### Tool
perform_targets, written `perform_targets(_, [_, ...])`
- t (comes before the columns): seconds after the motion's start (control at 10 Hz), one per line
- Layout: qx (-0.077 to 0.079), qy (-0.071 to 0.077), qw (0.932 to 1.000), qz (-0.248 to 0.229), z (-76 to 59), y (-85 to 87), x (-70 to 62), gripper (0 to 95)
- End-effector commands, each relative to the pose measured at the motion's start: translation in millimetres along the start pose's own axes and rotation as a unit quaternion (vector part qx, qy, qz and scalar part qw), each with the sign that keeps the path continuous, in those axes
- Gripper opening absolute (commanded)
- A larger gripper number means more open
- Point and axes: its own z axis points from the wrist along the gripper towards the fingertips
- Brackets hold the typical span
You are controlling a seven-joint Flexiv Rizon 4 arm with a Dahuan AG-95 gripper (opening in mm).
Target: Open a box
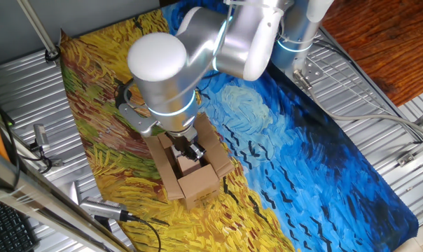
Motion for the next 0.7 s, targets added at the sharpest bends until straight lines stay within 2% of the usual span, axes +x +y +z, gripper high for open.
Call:
perform_targets(0.1, [-0.005, -0.001, 1.0000, -0.002, -0.2, -0.2, 0.1, 0.0])
perform_targets(0.7, [-0.007, -0.007, 0.9995, 0.028, -0.2, -0.2, 0.1, 0.0])
